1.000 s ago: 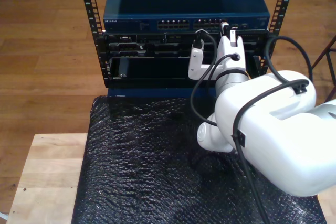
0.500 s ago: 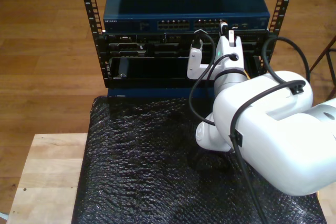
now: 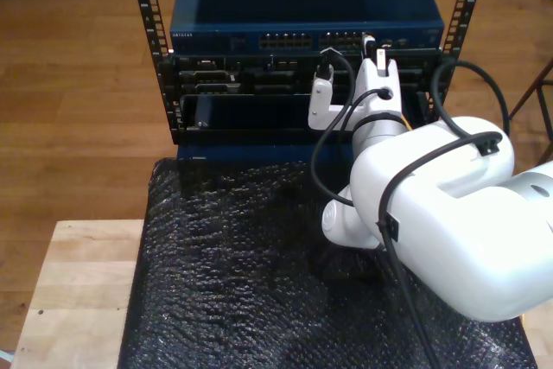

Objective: Grab the cable and plug it in

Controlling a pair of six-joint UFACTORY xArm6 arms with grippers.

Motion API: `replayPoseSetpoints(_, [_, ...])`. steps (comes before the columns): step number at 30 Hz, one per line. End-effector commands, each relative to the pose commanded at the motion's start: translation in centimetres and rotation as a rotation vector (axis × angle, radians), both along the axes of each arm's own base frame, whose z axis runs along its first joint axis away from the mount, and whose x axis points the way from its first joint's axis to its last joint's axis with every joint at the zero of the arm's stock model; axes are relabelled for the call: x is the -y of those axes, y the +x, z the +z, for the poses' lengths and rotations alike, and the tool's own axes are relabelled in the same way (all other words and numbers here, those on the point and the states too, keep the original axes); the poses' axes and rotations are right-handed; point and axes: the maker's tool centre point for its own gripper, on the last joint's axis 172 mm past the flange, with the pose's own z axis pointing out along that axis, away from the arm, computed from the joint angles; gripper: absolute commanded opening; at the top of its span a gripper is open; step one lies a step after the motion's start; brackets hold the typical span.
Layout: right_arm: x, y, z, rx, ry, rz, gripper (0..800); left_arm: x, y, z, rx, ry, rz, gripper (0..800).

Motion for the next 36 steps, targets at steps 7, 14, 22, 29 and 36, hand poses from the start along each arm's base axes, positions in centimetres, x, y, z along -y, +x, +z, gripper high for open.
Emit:
replayPoseSetpoints(7, [-0.08, 0.17, 0.37, 0.008, 0.004, 0.0, 0, 0.0, 0.0, 0.0, 0.0, 0.0, 0.0, 800])
replayPoseSetpoints(14, [-0.04, 0.24, -0.1, 0.002, 0.001, 0.0, 0, 0.0, 0.0, 0.0, 0.0, 0.0, 0.0, 800])
replayPoseSetpoints(22, [0.1, 0.18, -0.27, -0.001, 0.0, -0.002, 0, 0.0, 0.0, 0.0, 0.0, 0.0, 0.0, 800])
replayPoseSetpoints(29, [0.34, 0.16, -0.26, -0.001, 0.001, -0.005, 0, 0.0, 0.0, 0.0, 0.0, 0.0, 0.0, 800])
replayPoseSetpoints(36, [0.35, 0.13, -0.33, -0.002, 0.002, -0.005, 0, 0.0, 0.0, 0.0, -0.001, 0.0, 0.001, 800])
